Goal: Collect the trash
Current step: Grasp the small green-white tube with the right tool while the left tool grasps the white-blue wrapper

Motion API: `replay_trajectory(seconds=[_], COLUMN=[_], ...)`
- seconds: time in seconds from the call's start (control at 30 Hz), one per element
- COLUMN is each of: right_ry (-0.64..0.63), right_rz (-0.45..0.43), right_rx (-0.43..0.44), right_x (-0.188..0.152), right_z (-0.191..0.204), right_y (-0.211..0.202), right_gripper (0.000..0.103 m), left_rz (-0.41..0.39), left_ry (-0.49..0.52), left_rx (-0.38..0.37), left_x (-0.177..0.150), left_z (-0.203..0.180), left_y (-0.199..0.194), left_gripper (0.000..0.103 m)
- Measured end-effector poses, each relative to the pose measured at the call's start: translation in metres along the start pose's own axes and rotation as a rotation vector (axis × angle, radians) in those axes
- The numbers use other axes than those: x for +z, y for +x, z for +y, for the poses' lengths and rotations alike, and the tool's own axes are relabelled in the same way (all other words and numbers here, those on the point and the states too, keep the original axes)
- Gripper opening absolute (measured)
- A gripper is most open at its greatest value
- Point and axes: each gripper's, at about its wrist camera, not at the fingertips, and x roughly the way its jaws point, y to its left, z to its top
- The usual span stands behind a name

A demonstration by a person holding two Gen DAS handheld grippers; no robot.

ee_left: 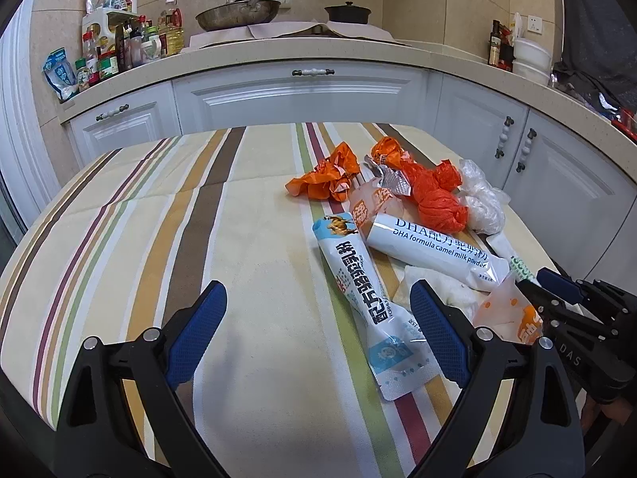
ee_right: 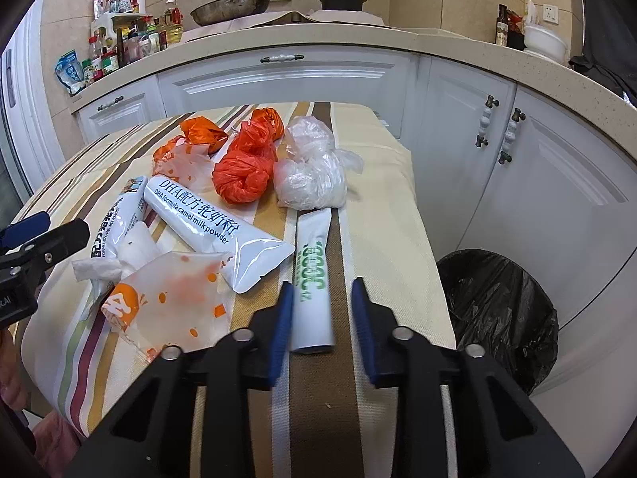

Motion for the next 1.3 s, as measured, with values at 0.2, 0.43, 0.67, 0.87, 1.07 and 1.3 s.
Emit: replay_trajectory(seconds=[0.2, 0.43, 0.67, 0.87, 1.07, 1.3], right_ry=[0.003, 0.016, 0.028, 0.030, 0.034, 0.039], right_rz=[-0.003, -0.007, -0.011, -0.014, -0.017, -0.017], right_rx=[0.002, 0.007, 0.007, 0.005, 0.007, 0.005], right_x=[-0.001, -0.003, -0.003, -0.004, -0.005, -0.006], right_z=[-0.002, -0.005, -0.009, -0.010, -0.011, -0.013], right_y=[-0.001, -0.002, -0.004, -0.005, -0.008, -0.007], right_gripper=[0.022, 0.022, 0.022, 0.022, 0.022, 0.022], left_rz=[0.024, 0.057, 0.056, 0.020, 0.083, 0.101], left_ry=[0.020, 0.017, -0.012, 0.005, 0.018, -0.020], left_rx=[0.000, 0.017, 0.060, 0.016, -0.001, -0.041], left_x=[-0.006, -0.012, -0.012, -0.009, -0.017, -0.019], left_z=[-0.006, -0.003, 0.010, -0.002, -0.010, 0.002], left_y=[0.005, 0.015, 0.010, -0.002, 0.015, 0.016], left_gripper=[0.088, 0.087, 0.087, 0.087, 0.082, 0.042])
